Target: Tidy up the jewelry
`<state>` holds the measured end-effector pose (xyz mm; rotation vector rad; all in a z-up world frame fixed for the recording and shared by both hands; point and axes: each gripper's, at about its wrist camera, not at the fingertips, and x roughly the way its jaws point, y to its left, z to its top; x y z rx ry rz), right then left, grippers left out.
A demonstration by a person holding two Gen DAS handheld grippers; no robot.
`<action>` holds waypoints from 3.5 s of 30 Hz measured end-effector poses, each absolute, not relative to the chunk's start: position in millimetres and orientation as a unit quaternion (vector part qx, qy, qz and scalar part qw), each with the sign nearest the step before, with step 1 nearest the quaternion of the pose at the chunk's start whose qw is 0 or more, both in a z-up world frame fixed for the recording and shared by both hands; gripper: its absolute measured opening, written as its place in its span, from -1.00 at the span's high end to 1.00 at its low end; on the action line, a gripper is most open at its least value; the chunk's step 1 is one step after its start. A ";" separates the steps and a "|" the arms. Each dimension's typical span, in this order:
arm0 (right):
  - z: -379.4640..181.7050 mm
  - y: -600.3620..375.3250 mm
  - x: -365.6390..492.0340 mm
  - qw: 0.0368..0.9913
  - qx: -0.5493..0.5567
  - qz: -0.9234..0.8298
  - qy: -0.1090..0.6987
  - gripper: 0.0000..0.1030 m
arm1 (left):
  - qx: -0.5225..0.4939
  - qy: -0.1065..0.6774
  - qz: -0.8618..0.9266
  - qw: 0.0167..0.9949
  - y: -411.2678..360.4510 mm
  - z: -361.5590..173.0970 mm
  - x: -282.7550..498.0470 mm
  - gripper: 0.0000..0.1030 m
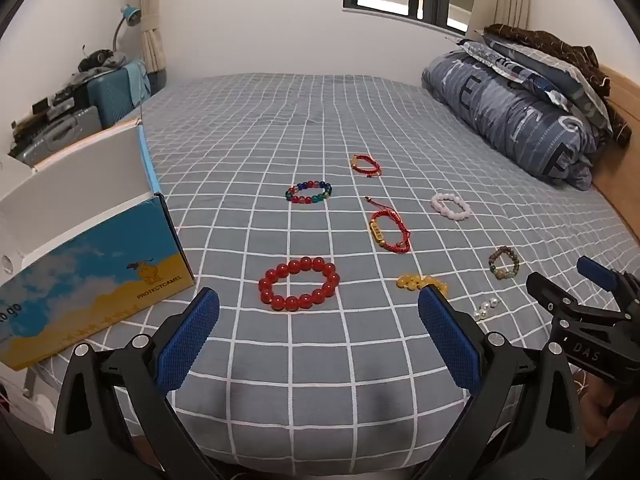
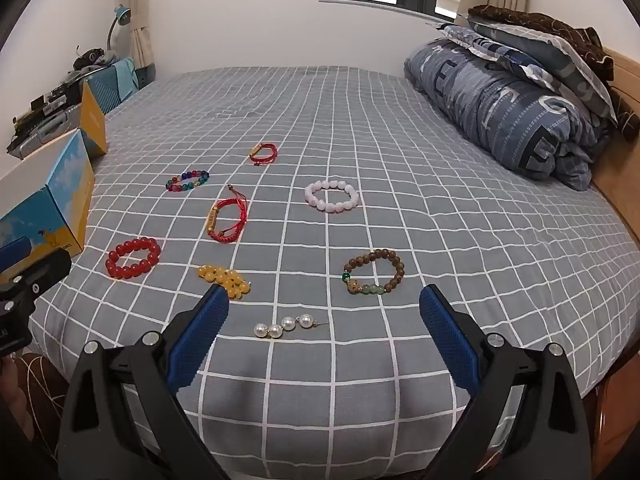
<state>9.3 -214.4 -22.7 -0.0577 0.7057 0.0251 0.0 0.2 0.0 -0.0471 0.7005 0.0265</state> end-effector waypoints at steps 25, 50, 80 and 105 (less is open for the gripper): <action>-26.7 -215.8 13.5 0.936 -0.018 0.011 0.352 -0.79 | -0.018 0.352 0.020 0.936 -0.2 -7.6 4.4 -0.89; -27.1 -216.7 13.4 0.934 -0.018 0.009 0.357 -0.79 | -0.009 0.355 0.028 0.934 -2.0 -7.3 3.5 -0.89; -28.4 -216.9 14.3 0.932 -0.023 0.004 0.361 -0.79 | -0.006 0.356 0.030 0.934 -2.5 -8.6 4.6 -0.89; -27.6 -218.5 15.0 0.932 -0.017 0.002 0.362 -0.79 | -0.007 0.358 0.030 0.933 -2.3 -9.9 5.1 -0.89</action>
